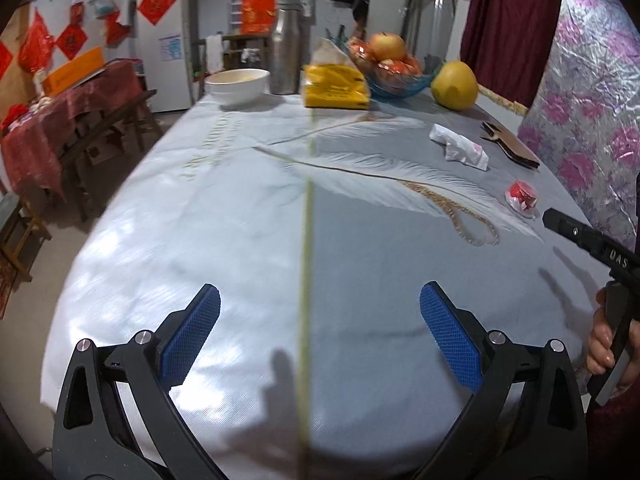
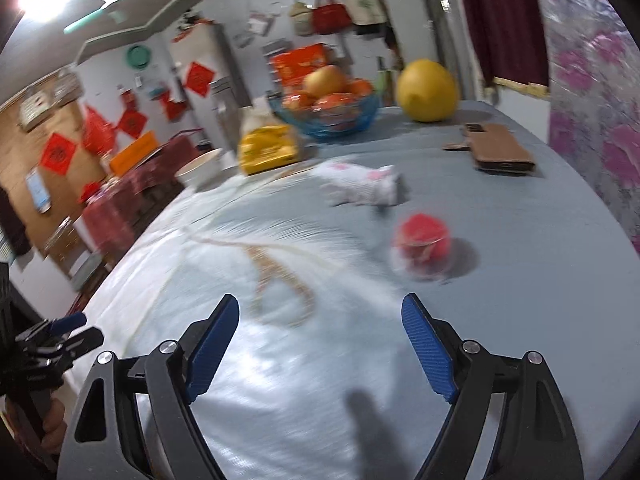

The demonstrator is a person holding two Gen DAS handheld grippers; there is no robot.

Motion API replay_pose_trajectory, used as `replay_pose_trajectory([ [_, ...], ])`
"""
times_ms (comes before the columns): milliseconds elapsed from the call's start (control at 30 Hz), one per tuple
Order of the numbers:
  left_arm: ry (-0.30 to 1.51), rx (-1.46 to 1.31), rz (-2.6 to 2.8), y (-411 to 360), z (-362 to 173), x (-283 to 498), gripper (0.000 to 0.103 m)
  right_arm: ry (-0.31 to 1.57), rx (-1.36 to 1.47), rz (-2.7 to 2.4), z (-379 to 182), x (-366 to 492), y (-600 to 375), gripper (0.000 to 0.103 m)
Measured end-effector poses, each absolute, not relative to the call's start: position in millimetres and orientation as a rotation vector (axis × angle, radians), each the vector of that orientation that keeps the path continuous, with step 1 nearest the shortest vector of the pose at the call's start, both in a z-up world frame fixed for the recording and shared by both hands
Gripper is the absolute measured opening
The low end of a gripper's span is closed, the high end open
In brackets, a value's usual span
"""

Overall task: Collect trash
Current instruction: 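Grasp the clear cup of red candies with the right tool, then grasp the crumpled white tissue with the left tool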

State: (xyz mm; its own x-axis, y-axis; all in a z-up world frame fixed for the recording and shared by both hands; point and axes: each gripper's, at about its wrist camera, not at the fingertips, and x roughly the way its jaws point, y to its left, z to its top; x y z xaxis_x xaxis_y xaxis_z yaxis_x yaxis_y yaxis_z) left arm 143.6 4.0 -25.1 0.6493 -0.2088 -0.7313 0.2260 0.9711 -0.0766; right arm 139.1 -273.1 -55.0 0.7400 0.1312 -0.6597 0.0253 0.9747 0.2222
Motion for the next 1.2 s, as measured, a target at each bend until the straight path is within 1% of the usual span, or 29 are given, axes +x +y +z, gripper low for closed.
replay_pose_trajectory([
  [433, 0.897, 0.053, -0.319, -49.9, -37.6, 211.9, 0.096, 0.824, 0.116, -0.071, -68.5, 197.9, -298.1, 0.082],
  [467, 0.901, 0.056, -0.324, -55.3, -37.6, 217.8, 0.096, 0.831, 0.109, -0.078, -69.2, 202.0, -299.0, 0.078],
  [533, 0.901, 0.057, -0.336, -63.3, -35.8, 227.3, 0.096, 0.860, 0.101, -0.086, -73.8, 208.1, -300.9, 0.065],
  [567, 0.899, 0.056, -0.344, -69.4, -34.4, 233.2, 0.096, 0.877, 0.124, -0.062, -76.4, 210.1, -303.6, 0.049],
  [933, 0.879, 0.080, -0.452, -162.1, -25.3, 299.6, 0.096, 0.824, 0.244, -0.093, -70.0, 191.5, -330.8, 0.049],
  [1067, 0.889, 0.130, -0.469, -199.5, -35.2, 318.5, 0.096, 0.825, 0.199, -0.132, -68.4, 183.6, -335.9, 0.050],
  [1200, 0.892, 0.167, -0.470, -226.4, -44.4, 332.5, 0.096, 0.824, 0.254, -0.102, -70.4, 182.5, -344.8, 0.050],
])
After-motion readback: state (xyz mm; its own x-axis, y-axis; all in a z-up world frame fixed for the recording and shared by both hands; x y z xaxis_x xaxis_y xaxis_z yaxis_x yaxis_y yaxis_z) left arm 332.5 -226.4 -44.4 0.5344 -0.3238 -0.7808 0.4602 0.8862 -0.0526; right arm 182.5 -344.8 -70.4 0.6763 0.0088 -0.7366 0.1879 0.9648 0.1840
